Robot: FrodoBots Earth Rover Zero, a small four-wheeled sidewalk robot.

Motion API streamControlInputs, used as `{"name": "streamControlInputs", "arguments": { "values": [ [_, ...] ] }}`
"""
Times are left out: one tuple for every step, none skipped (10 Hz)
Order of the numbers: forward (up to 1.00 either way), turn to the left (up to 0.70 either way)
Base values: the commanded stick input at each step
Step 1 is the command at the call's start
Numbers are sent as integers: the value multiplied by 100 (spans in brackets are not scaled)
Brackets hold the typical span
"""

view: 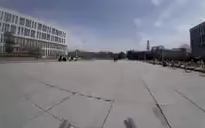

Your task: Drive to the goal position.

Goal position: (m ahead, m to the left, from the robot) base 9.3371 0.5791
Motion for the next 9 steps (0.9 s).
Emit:
{"name": "streamControlInputs", "arguments": {
  "values": [
    [85,-19],
    [85,0],
    [85,0],
    [85,0],
    [85,0],
    [85,0],
    [85,0],
    [85,-20],
    [85,-34]
  ]
}}
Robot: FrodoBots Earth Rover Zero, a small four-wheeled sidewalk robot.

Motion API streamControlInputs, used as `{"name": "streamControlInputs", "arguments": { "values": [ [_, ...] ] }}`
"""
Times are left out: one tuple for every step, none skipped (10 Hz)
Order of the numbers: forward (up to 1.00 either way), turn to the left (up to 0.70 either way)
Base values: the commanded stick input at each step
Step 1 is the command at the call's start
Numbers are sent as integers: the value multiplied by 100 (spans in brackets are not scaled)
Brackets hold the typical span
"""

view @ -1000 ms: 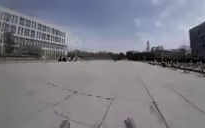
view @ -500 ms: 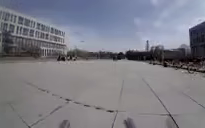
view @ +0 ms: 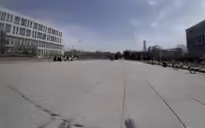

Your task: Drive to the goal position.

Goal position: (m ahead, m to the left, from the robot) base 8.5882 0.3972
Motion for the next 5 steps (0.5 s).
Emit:
{"name": "streamControlInputs", "arguments": {
  "values": [
    [85,-34],
    [85,-34],
    [85,-34],
    [85,-22],
    [85,0]
  ]
}}
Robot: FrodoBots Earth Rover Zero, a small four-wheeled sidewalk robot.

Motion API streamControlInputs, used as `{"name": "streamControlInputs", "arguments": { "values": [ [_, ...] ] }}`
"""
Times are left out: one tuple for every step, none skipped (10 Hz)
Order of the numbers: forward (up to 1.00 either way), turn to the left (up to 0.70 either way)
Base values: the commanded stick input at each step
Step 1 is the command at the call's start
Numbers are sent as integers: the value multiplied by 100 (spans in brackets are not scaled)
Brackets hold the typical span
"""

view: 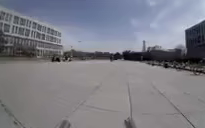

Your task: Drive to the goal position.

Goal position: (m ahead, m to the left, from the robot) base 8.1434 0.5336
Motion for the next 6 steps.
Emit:
{"name": "streamControlInputs", "arguments": {
  "values": [
    [85,0],
    [85,0],
    [85,0],
    [85,0],
    [85,0],
    [85,0]
  ]
}}
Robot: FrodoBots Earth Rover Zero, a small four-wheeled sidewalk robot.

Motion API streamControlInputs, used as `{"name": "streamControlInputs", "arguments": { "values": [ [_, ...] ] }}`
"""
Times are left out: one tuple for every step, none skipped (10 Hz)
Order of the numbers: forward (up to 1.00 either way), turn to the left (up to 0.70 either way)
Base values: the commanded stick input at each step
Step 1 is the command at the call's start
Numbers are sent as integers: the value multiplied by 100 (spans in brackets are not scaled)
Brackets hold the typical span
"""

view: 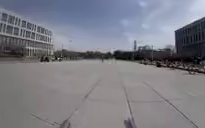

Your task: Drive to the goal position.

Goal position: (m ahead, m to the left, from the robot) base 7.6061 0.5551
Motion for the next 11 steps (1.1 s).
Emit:
{"name": "streamControlInputs", "arguments": {
  "values": [
    [85,0],
    [85,0],
    [85,0],
    [85,0],
    [85,-11],
    [85,-34],
    [85,-34],
    [85,-17],
    [85,-2],
    [85,0],
    [85,0]
  ]
}}
